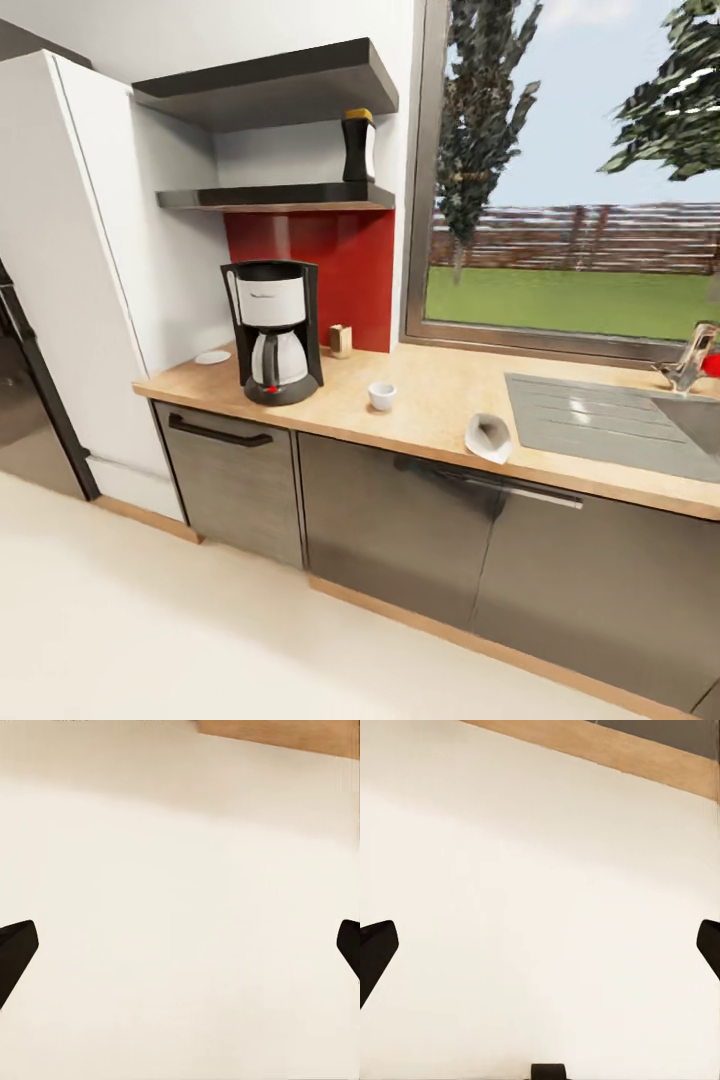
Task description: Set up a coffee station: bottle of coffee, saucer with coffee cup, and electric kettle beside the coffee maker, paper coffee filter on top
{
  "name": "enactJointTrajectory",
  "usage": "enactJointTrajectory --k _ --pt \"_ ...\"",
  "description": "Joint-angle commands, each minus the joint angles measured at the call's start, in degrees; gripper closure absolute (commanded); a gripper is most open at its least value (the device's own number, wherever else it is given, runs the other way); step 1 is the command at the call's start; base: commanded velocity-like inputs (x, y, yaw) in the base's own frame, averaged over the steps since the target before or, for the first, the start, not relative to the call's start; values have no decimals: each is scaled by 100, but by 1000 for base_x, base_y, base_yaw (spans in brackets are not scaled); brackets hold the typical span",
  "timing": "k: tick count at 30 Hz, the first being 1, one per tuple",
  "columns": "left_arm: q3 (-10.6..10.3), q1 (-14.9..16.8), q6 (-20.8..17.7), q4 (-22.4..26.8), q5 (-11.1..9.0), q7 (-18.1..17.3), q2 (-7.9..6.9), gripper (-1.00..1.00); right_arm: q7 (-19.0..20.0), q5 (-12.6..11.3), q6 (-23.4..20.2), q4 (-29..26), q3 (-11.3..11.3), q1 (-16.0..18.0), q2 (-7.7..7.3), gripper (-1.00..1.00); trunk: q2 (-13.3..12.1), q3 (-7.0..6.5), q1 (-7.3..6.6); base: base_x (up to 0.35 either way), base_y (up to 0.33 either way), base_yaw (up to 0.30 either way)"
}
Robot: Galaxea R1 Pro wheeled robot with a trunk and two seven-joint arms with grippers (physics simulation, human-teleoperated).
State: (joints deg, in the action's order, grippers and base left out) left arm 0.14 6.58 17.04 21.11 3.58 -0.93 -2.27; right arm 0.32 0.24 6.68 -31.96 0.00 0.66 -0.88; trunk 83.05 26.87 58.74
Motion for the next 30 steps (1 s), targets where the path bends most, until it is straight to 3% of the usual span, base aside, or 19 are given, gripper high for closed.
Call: enactJointTrajectory --k 1,10,30 --pt "3 2 18 -1 37 -1 -2 -100 3 2 18 3 0 4 0 -100 3 6 -1 -59 54 -278" --pt "-5 1 18 -1 43 -3 -2 -100 3 0 18 -1 0 4 0 -100 3 6 -1 -13 12 -243" --pt "-5 1 18 0 37 -2 -2 -100 -4 -10 6 -16 -32 4 -5 -100 3 6 -1 44 21 -132"
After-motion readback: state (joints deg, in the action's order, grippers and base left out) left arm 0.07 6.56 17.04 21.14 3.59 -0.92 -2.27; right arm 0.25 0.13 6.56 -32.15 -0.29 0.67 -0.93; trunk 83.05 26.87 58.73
